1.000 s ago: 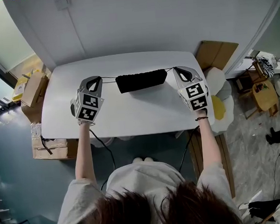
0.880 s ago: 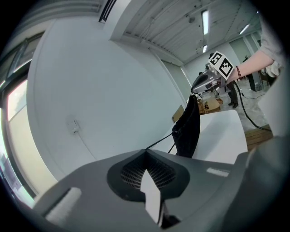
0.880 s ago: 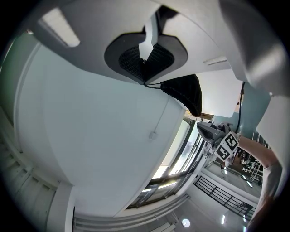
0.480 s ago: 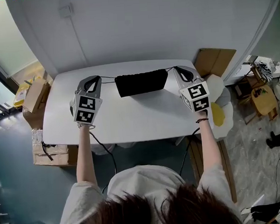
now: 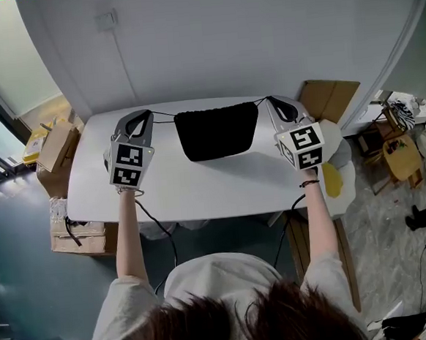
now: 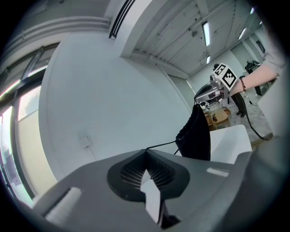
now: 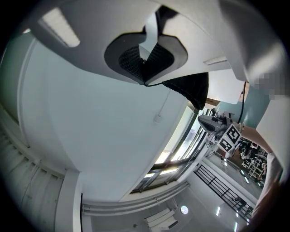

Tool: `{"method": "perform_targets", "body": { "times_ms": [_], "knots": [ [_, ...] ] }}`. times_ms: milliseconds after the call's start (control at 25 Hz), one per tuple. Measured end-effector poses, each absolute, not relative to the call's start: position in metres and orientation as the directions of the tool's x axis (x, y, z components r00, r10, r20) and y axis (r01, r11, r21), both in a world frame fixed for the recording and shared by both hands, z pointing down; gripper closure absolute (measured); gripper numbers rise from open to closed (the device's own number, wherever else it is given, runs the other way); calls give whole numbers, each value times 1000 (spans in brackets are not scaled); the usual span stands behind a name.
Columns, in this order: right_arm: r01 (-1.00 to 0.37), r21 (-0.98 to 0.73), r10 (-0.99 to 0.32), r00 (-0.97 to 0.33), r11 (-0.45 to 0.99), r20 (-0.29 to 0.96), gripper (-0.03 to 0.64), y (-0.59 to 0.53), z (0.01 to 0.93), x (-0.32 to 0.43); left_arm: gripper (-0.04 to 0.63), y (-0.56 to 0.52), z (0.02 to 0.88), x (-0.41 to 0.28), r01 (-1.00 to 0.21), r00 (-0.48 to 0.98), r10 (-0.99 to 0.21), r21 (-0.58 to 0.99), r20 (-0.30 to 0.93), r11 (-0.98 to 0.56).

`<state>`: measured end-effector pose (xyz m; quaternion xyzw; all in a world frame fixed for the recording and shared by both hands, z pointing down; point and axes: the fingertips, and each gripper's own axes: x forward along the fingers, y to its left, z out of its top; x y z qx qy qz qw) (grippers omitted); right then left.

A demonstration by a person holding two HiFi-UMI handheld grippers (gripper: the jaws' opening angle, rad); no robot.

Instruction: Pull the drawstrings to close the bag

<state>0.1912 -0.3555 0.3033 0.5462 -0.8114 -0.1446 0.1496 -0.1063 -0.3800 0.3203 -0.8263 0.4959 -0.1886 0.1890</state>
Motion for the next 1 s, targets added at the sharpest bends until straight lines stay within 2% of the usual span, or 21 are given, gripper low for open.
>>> {"method": "perform_targets", "body": {
  "times_ms": [520,1000],
  "knots": [
    [-855,402,-929,-368,327,-27,601,-347,256,184,595,-371,274,-111,-755,450,-893,-526,22,-393],
    [-868,401,-937,-344,293,-59,602,-348,245,188,595,-373,266,-116,-753,444,-896,-538,9,-379]
  ]
}}
